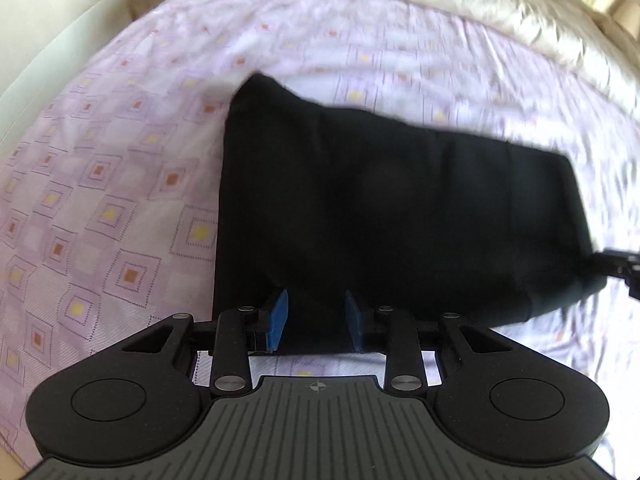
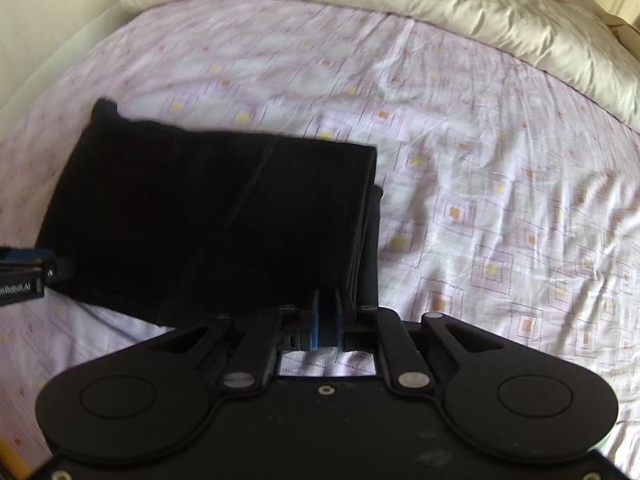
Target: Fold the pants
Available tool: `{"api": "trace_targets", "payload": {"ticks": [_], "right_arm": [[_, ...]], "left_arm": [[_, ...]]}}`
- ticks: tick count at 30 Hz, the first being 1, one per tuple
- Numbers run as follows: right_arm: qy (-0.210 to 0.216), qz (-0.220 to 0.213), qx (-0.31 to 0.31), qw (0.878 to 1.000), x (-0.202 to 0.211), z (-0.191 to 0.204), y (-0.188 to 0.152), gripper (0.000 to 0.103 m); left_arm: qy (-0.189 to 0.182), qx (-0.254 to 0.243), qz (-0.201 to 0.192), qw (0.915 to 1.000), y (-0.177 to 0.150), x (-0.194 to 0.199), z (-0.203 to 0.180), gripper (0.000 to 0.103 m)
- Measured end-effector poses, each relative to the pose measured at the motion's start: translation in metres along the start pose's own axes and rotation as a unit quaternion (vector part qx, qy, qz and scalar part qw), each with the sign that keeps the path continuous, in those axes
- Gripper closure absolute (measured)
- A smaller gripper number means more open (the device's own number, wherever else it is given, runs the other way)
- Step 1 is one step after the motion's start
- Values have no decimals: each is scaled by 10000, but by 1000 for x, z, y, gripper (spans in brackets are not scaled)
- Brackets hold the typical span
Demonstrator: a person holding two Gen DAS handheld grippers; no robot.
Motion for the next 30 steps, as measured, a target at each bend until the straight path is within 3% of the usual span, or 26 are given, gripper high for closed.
{"api": "trace_targets", "payload": {"ticks": [4,8,18,30], "right_arm": [[101,-214,-347,9991,26,-10,4,66],[293,-379,-551,9973,56,-18,-1,57],[557,-617,-606,9947,116,-36,-33,48],[585,-1033,-686,9906,172,-58,-70,41]], "left_arm": [[46,171,-230,9996,4,21,-12,72],[62,265,-400,9988,-1,43,-31,72],[406,258,-836,9953,-25,96,-85,72],[776,-46,-1270,9889,-57,141,-133,72]]}}
Point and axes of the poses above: each gripper's, at about its wrist camera, not at the fingertips, and x roughly against the way its jaws point, z to its left, y to its top, the point moved 3 cm from there along -x, roughly the way its jaws point, and after that the axes turned 13 degrees about -y, right-handed, at the moved point
